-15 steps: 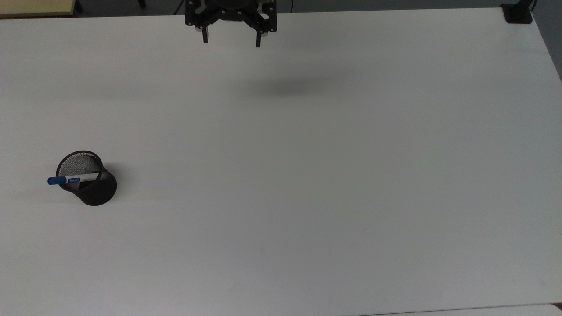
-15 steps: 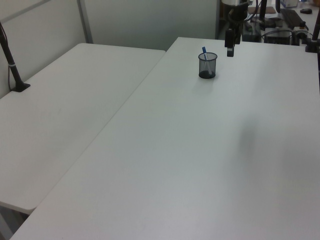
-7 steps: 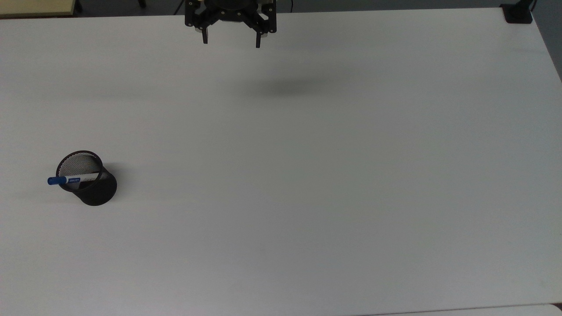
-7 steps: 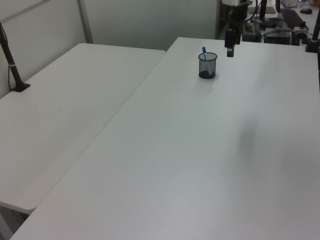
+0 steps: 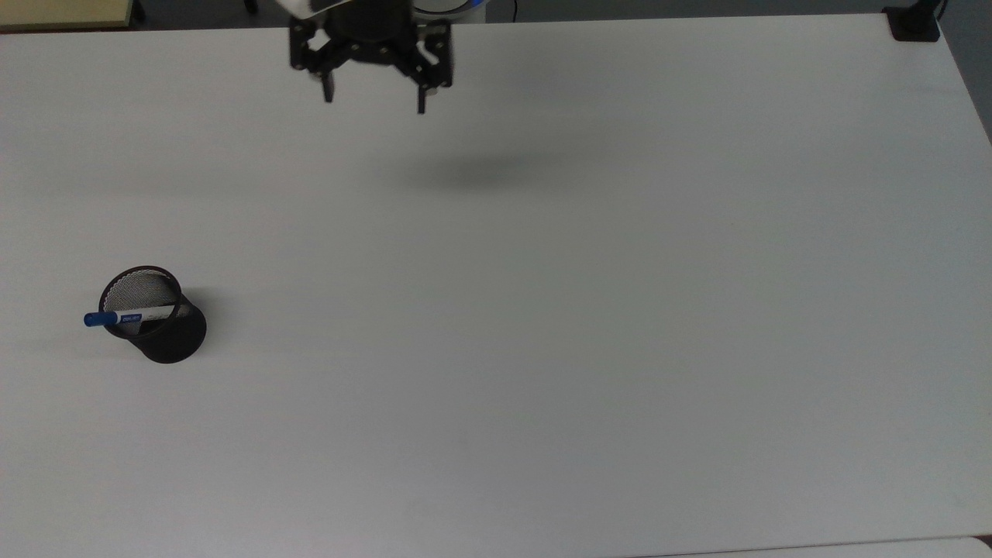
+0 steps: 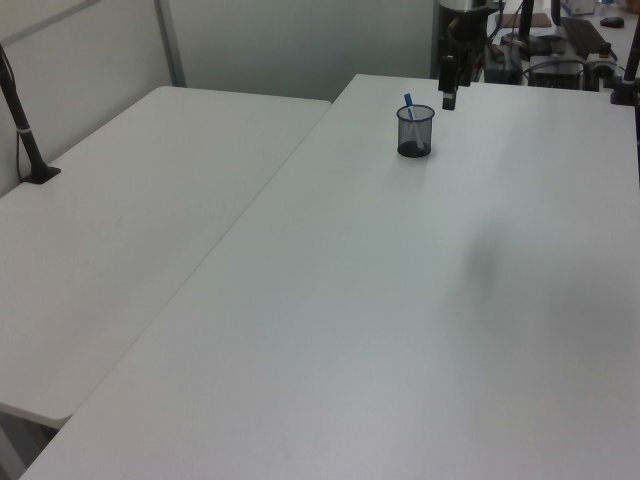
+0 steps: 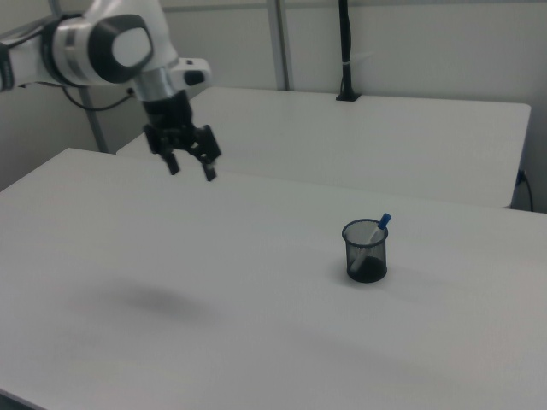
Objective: Remove the marker
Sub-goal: 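Move the open gripper toward the black mesh pen cup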
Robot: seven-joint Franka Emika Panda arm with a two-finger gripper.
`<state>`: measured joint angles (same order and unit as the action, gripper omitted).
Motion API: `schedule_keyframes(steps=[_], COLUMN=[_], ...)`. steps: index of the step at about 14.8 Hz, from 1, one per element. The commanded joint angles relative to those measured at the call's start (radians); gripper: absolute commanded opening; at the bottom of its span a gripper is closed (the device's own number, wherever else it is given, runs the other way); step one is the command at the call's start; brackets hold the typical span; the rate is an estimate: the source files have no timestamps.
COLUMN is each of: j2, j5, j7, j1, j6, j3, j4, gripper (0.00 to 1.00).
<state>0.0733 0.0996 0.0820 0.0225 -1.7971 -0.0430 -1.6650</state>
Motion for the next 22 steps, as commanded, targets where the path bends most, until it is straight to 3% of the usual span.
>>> schedule_keyframes(steps=[1,9,22], j2=[0.061,0.198,0.408], j5=[0.002,0.015,0.014], j7=[0.005,0.012,0.042], j1=[0.077,0.238,0.246], j6=[-0.155,-0.522,-0.984], j3=[0.005,0.020,0.117], j4=[-0.001,0.007,0.036], gripper=[1.00,1.00,1.00])
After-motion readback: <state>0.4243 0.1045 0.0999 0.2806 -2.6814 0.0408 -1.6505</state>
